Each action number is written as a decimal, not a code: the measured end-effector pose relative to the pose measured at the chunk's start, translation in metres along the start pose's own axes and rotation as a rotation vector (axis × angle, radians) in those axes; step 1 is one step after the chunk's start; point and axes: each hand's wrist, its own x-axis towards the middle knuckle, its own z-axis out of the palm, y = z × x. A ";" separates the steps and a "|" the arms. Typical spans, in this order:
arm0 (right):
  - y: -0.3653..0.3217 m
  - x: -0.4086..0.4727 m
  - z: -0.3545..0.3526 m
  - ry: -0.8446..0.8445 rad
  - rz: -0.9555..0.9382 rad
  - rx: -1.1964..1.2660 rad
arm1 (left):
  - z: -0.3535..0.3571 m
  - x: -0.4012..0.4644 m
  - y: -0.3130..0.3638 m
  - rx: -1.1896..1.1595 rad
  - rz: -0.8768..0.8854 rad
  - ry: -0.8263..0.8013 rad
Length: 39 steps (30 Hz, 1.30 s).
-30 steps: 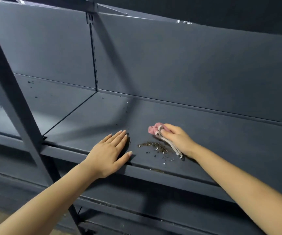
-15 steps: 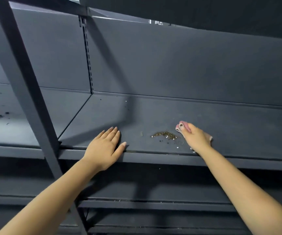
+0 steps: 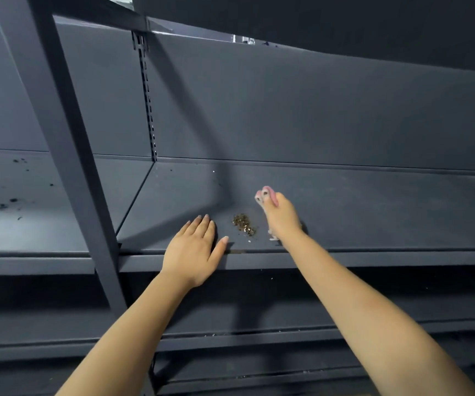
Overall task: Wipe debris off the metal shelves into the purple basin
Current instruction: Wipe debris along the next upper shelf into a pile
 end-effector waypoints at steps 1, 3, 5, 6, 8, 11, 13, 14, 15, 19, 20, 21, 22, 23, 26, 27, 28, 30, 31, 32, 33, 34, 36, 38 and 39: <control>0.009 0.000 -0.012 0.025 0.000 -0.038 | 0.001 0.000 0.000 0.010 0.003 0.007; 0.028 0.000 -0.035 0.066 0.035 -0.122 | 0.002 0.000 0.000 0.014 0.005 0.001; 0.042 -0.001 -0.045 0.075 0.060 -0.256 | 0.002 0.001 -0.001 0.003 0.010 -0.006; 0.047 -0.001 -0.044 0.082 0.036 -0.363 | 0.002 0.001 -0.001 0.003 0.012 -0.004; 0.046 -0.003 -0.034 0.121 -0.058 -0.532 | 0.004 0.002 -0.001 0.006 0.016 0.003; 0.023 -0.012 -0.009 0.101 -0.145 -0.514 | 0.006 0.002 -0.001 0.012 0.014 0.010; 0.004 -0.015 0.013 0.034 -0.156 -0.435 | 0.004 0.002 -0.001 0.005 0.019 0.025; -0.005 -0.016 0.026 -0.002 -0.169 -0.402 | 0.003 0.000 0.000 0.002 0.021 0.024; -0.014 -0.017 0.038 -0.030 -0.177 -0.377 | 0.002 -0.002 0.002 0.008 0.030 0.027; -0.042 -0.008 0.068 -0.173 -0.108 -0.159 | -0.003 -0.008 -0.005 0.052 0.073 0.019; -0.044 -0.004 0.070 -0.214 -0.086 -0.076 | -0.003 -0.009 -0.010 0.079 0.082 0.042; -0.046 0.001 0.070 -0.241 -0.079 0.009 | -0.003 -0.010 -0.016 0.085 0.069 0.052; -0.044 0.008 0.070 -0.246 -0.081 0.081 | -0.002 -0.009 -0.023 0.090 0.053 0.052; -0.042 0.015 0.068 -0.228 -0.083 0.124 | -0.002 -0.009 -0.031 0.091 0.037 0.036; -0.033 0.037 0.046 -0.132 -0.055 0.067 | -0.002 -0.007 -0.044 0.105 0.019 0.033; -0.027 0.044 0.035 -0.103 -0.045 -0.006 | -0.001 -0.006 -0.046 0.105 0.016 0.014; -0.020 0.051 0.026 -0.090 -0.037 -0.105 | 0.000 -0.006 -0.047 0.105 0.014 0.000; -0.012 0.061 0.016 -0.111 -0.018 -0.283 | 0.002 -0.006 -0.047 0.100 0.008 -0.005; -0.012 0.064 0.016 -0.132 -0.024 -0.339 | 0.002 -0.006 -0.047 0.097 0.006 -0.006; -0.013 0.066 0.021 -0.160 -0.045 -0.359 | 0.003 -0.006 -0.047 0.096 0.003 -0.003; -0.016 0.066 0.027 -0.187 -0.068 -0.358 | 0.003 -0.006 -0.048 0.094 -0.005 -0.002; -0.021 0.064 0.034 -0.218 -0.101 -0.336 | 0.003 -0.006 -0.048 0.093 -0.006 0.005; -0.030 0.054 0.049 -0.289 -0.194 -0.267 | 0.002 -0.005 -0.048 0.089 -0.001 0.001; -0.036 0.045 0.064 -0.354 -0.300 -0.238 | 0.000 -0.005 -0.048 0.100 0.014 -0.005; -0.038 0.041 0.069 -0.385 -0.341 -0.246 | -0.001 -0.005 -0.048 0.107 0.017 -0.016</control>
